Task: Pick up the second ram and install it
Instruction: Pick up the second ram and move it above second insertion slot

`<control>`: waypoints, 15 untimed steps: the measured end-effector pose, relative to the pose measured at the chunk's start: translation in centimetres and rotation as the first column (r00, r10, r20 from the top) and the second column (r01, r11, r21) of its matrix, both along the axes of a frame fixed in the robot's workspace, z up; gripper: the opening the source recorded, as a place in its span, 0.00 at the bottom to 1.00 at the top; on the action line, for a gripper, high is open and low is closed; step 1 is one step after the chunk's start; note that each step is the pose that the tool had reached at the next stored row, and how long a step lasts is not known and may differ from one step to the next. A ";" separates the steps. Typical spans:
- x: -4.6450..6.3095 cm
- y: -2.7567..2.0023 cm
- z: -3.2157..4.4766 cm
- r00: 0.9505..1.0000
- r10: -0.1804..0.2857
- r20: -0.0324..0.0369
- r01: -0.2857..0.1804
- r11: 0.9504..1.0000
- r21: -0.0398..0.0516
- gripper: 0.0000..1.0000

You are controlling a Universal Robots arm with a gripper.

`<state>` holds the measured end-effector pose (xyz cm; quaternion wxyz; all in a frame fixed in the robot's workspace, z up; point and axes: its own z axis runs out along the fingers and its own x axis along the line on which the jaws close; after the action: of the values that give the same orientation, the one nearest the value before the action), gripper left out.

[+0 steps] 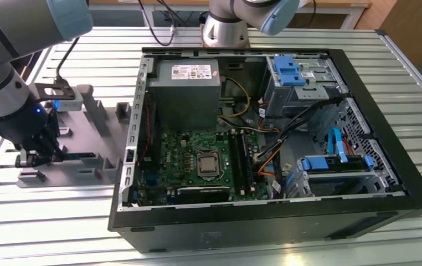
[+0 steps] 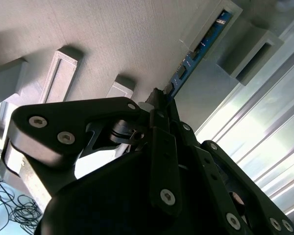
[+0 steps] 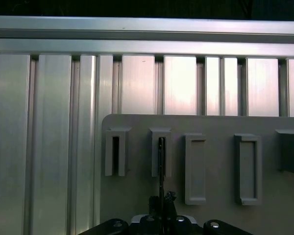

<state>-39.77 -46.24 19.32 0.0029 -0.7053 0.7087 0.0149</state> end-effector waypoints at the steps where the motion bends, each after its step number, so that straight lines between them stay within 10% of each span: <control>1: 0.0 0.00 0.02 1.000 0.000 0.000 0.000 1.000 0.000 0.14; 15: 0.0 0.00 0.52 1.000 0.000 0.000 0.000 1.000 0.000 0.14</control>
<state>-39.77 -46.24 19.84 0.0030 -0.7053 0.7087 0.0149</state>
